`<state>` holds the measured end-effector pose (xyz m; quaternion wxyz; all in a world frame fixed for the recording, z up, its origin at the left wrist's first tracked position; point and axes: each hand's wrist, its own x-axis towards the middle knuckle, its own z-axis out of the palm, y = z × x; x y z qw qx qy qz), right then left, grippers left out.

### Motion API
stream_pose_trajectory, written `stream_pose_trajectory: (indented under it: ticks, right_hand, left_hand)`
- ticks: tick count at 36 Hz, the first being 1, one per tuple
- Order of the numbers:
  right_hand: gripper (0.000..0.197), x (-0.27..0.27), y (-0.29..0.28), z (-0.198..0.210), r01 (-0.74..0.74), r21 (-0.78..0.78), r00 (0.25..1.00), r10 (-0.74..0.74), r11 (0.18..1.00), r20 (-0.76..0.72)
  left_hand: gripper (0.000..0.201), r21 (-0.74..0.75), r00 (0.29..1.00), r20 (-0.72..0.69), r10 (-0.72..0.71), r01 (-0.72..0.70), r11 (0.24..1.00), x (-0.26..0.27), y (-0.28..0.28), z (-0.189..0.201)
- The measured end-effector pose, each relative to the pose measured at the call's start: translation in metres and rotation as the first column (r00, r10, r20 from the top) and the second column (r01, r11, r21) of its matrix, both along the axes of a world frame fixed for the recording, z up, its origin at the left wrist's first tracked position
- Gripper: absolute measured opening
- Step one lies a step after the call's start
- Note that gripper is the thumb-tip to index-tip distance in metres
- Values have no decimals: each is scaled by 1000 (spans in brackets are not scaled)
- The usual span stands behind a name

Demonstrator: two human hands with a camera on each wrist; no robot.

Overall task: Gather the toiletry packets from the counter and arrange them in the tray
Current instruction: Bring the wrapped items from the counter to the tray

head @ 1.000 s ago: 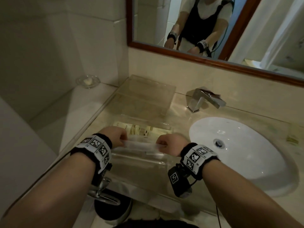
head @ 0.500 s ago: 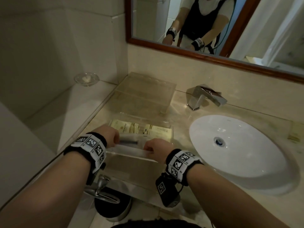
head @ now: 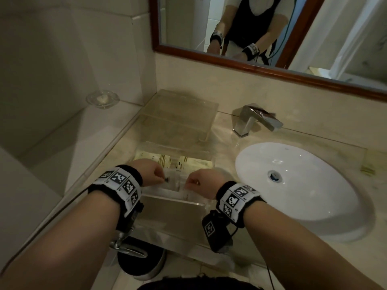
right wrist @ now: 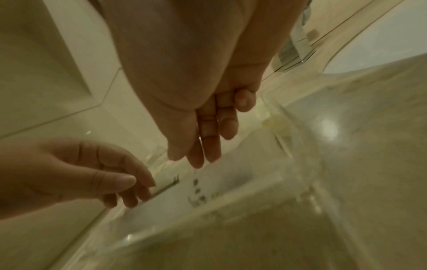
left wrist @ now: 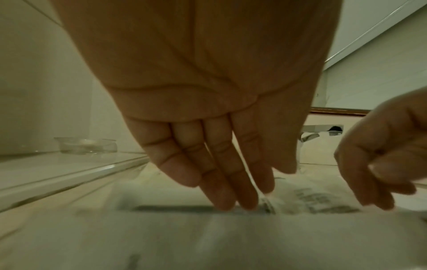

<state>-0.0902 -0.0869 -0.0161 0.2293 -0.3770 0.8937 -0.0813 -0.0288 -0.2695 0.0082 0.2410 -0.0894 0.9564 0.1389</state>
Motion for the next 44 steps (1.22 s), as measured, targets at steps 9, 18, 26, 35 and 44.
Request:
stream_pose_trajectory:
  ticks: [9,18,26,35,44]
  right_hand:
    - [29,-37,65,13,289,-252,951,-307,924,-36]
    - [25,-59,167,20,475,-261,872,-490,841,9]
    - [25,-70,273,26,597,-223,791,-612,771,1]
    - [23,-82,407,22,798,-159,591,-806,582,17]
    - [56,-95,526,-2,813,180,582,-788,554,-201]
  left_hand:
    - [28,18,994,-74,-84,85,996,-38,46,14]
    - [31,27,969,-80,-235,238,971,-85,137,23]
    - [28,79,938,-118,-326,337,938,-123,235,27]
    - [29,73,873,-163,-460,476,877,-162,357,21]
    - [33,147,869,-127,-478,493,857,-182,463,-1]
